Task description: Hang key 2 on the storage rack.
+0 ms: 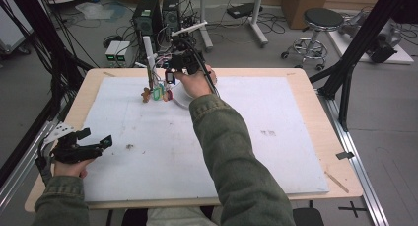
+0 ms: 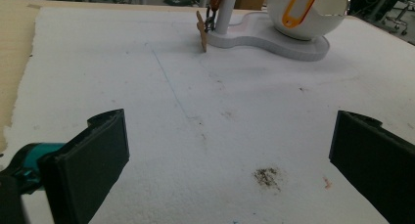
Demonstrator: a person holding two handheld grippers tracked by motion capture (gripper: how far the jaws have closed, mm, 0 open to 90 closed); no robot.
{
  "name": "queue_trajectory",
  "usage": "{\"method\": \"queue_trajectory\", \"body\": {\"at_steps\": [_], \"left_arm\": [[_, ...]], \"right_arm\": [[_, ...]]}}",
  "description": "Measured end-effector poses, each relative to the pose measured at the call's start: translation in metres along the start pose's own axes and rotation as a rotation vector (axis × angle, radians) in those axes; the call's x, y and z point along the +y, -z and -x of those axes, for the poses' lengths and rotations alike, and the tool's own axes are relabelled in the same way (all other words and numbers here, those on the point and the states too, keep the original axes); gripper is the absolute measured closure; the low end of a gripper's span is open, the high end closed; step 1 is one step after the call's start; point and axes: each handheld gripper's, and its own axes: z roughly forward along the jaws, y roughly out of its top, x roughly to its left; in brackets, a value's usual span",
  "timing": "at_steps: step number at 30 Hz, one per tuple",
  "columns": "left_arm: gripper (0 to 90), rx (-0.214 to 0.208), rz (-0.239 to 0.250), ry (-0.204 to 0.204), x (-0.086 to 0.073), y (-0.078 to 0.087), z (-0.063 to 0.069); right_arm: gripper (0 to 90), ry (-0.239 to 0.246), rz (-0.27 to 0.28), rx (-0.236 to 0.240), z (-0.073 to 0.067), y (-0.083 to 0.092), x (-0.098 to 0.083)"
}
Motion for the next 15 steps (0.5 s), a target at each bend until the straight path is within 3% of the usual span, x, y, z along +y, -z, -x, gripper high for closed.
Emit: {"method": "queue_trajectory", "body": {"at_steps": [6, 15], "left_arm": [[1.7, -0.001, 0.003, 0.004, 0.0, 0.0, 0.0], [1.7, -0.006, 0.002, 0.003, 0.0, -0.001, -0.001]], "right_arm": [[81.0, -0.008, -0.003, -0.001, 0.002, -0.008, 0.004], [81.0, -0.01, -0.002, -0.017, -0.007, -0.02, 0.02]]}}
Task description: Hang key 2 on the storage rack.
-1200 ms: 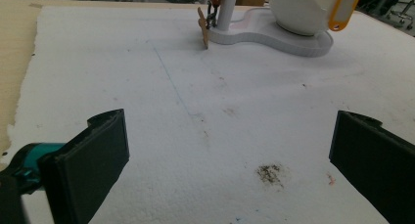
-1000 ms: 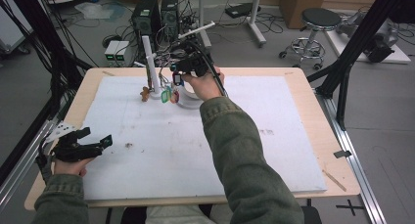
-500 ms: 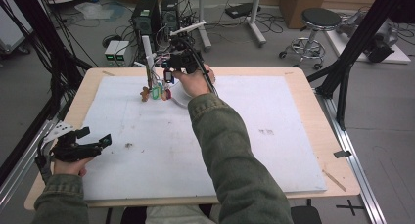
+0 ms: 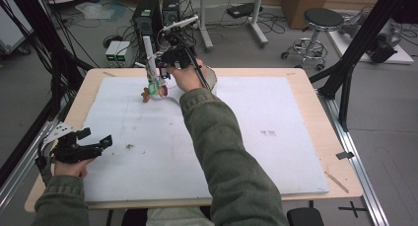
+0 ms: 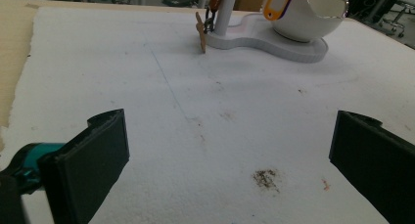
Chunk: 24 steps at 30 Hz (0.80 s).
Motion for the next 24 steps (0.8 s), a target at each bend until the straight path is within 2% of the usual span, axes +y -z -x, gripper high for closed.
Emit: {"method": "queue_trajectory", "body": {"at_steps": [10, 14, 21, 24], "left_arm": [[1.7, -0.001, 0.008, 0.011, 0.0, 0.0, -0.001], [1.7, -0.001, 0.009, 0.011, 0.0, 0.0, -0.002], [1.7, -0.001, 0.006, 0.012, 0.0, -0.001, -0.003], [1.7, -0.001, 0.006, 0.012, 0.0, -0.001, -0.004]], "right_arm": [[81.1, -0.013, 0.019, -0.023, 0.0, -0.013, 0.013], [81.0, -0.034, 0.015, -0.035, 0.003, -0.019, 0.014], [81.1, -0.065, 0.024, -0.011, 0.009, -0.032, 0.012], [81.1, -0.066, 0.007, -0.021, 0.011, -0.039, 0.011]]}}
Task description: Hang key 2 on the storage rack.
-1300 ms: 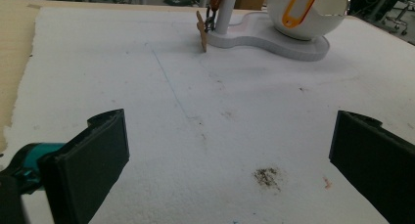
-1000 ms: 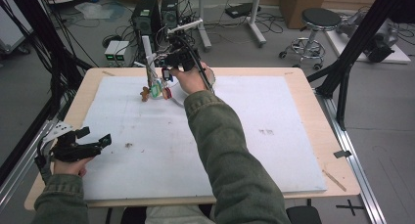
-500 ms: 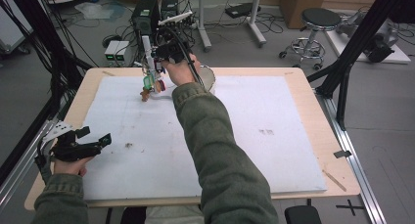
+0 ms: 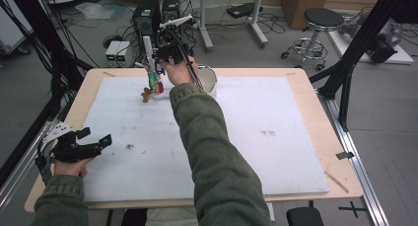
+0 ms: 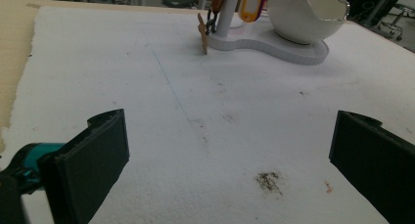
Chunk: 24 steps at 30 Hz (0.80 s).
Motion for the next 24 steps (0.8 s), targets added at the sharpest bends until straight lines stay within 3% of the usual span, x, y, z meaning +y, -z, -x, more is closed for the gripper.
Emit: {"method": "queue_trajectory", "body": {"at_steps": [10, 24], "left_arm": [[1.7, 0.001, 0.001, 0.003, 0.0, 0.0, 0.0], [1.7, 0.001, 0.001, 0.003, 0.0, -0.001, 0.0]], "right_arm": [[80.9, 0.006, -0.03, -0.027, 0.002, -0.01, -0.004], [80.5, 0.006, -0.035, -0.015, 0.008, -0.02, -0.005]]}}
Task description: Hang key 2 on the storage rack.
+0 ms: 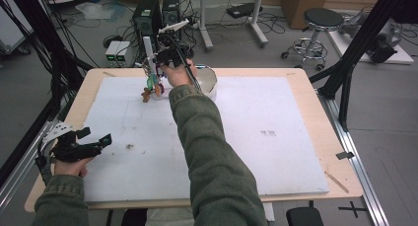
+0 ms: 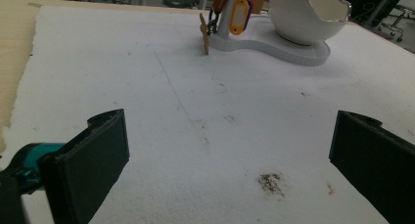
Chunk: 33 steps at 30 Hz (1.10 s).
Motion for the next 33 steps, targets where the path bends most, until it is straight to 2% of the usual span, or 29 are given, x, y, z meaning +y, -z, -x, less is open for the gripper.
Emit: {"method": "queue_trajectory", "body": {"at_steps": [8, 10, 13, 17, 23, 25, 27, 29, 33], "left_arm": [[1.7, 0.002, 0.001, 0.003, 0.0, 0.001, -0.001], [1.7, 0.002, 0.0, 0.003, 0.0, 0.001, -0.001], [1.7, 0.001, -0.002, -0.001, 0.0, 0.0, 0.001], [1.7, 0.003, -0.001, -0.004, 0.0, 0.001, 0.001], [1.7, 0.003, -0.005, -0.004, 0.0, 0.0, 0.0], [1.7, 0.004, -0.008, -0.008, 0.0, 0.0, 0.001], [1.7, 0.004, -0.012, -0.012, 0.0, -0.001, 0.002], [1.7, 0.004, -0.012, -0.016, -0.001, -0.002, 0.003], [1.7, 0.0, -0.017, -0.021, 0.0, -0.003, 0.005]], "right_arm": [[76.5, -0.03, 0.004, 0.022, 0.009, 0.0, 0.0], [64.6, -0.038, 0.011, 0.031, 0.01, 0.003, 0.001], [46.0, -0.042, 0.011, 0.015, 0.012, 0.01, 0.001], [30.2, -0.069, 0.022, -0.03, 0.017, 0.019, 0.0], [18.2, -0.099, 0.059, -0.049, 0.03, 0.033, -0.009], [11.1, -0.104, 0.061, -0.05, 0.034, 0.037, -0.013], [9.1, -0.102, 0.054, -0.046, 0.039, 0.041, -0.016], [0.6, -0.097, 0.053, -0.05, 0.042, 0.045, -0.018], [0.6, -0.067, 0.03, -0.042, 0.048, 0.054, -0.023]]}}
